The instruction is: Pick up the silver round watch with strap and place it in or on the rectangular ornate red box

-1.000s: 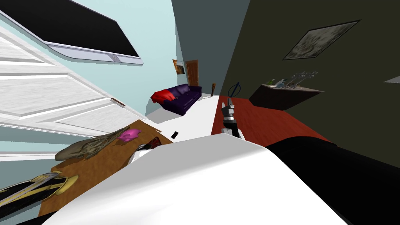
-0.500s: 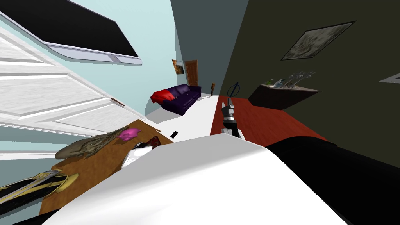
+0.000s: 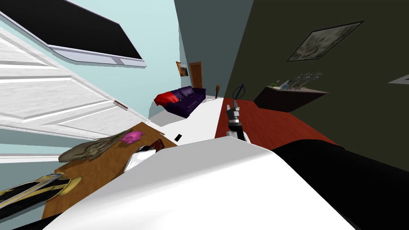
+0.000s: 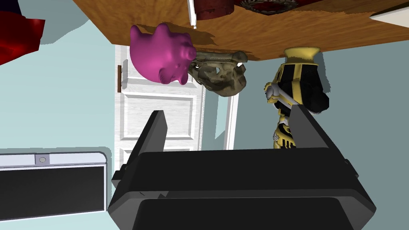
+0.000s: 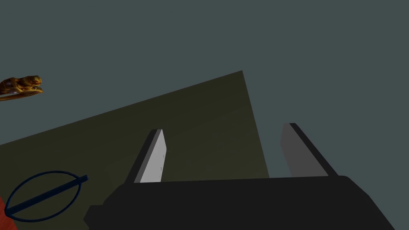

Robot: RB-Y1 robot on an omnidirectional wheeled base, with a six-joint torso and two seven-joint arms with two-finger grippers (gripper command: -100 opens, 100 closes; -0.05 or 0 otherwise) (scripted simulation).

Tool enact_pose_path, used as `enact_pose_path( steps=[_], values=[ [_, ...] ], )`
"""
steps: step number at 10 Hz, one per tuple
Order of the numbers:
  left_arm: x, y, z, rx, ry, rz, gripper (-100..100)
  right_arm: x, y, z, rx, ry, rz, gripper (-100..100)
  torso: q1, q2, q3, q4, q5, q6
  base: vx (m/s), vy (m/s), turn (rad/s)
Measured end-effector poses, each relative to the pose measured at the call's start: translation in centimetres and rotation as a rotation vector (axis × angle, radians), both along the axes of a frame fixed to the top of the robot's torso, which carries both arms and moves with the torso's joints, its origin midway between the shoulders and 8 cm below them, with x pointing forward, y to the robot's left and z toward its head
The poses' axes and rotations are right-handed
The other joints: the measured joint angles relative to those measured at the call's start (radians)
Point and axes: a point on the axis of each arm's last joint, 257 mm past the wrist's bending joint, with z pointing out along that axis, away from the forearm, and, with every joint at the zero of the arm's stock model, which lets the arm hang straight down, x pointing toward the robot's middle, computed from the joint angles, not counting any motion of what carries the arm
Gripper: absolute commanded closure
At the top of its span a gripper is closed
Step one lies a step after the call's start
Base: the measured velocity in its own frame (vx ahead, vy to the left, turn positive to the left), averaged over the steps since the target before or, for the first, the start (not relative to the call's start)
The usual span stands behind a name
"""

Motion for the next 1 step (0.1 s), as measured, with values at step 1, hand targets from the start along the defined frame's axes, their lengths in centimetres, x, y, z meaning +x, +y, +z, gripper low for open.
enact_pose_path(
  steps=[1],
  values=[
    [0.00,0.00,0.00,0.000,0.000,0.000,0,0.00,0.00,0.00,0.000,0.000,0.000,0,0.000,0.000,0.000,0.000,0.000,0.000,0.000,0.000,0.000]
  ],
)
